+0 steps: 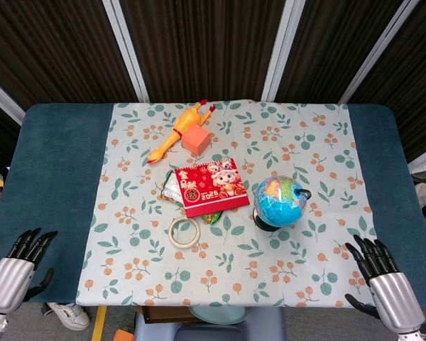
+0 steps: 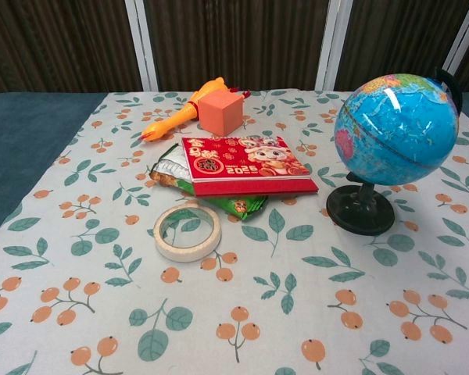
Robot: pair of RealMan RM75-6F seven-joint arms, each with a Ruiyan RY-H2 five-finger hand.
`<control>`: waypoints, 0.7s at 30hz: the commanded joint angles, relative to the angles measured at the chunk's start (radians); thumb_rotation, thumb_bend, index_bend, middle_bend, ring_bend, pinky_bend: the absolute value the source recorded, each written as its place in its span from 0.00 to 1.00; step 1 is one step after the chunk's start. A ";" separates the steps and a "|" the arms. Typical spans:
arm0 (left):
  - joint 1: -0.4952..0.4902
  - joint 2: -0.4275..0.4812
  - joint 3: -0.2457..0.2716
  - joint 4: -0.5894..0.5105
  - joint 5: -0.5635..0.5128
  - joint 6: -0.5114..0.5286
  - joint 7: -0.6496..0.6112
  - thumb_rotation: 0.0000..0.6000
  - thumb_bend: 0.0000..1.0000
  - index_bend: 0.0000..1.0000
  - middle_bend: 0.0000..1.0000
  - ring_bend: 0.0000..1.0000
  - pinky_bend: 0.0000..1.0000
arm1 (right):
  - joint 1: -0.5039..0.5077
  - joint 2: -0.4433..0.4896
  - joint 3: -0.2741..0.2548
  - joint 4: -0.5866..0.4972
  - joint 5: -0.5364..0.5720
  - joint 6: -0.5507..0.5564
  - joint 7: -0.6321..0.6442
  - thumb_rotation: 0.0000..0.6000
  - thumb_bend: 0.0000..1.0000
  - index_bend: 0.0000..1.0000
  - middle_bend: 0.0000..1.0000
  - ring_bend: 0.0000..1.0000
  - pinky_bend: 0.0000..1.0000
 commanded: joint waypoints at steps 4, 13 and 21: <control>-0.001 -0.007 0.004 0.000 0.006 -0.008 0.020 1.00 0.46 0.00 0.11 0.02 0.09 | 0.009 -0.007 -0.004 0.006 -0.020 0.006 0.041 1.00 0.15 0.00 0.00 0.00 0.00; -0.009 -0.003 0.000 0.000 -0.004 -0.021 0.011 1.00 0.46 0.00 0.10 0.02 0.09 | 0.167 -0.080 0.165 -0.139 0.007 -0.101 -0.042 1.00 0.15 0.00 0.00 0.00 0.00; -0.009 0.010 -0.007 -0.006 -0.023 -0.022 0.005 1.00 0.47 0.00 0.10 0.02 0.09 | 0.379 -0.216 0.358 -0.279 0.263 -0.345 -0.244 1.00 0.15 0.00 0.00 0.00 0.00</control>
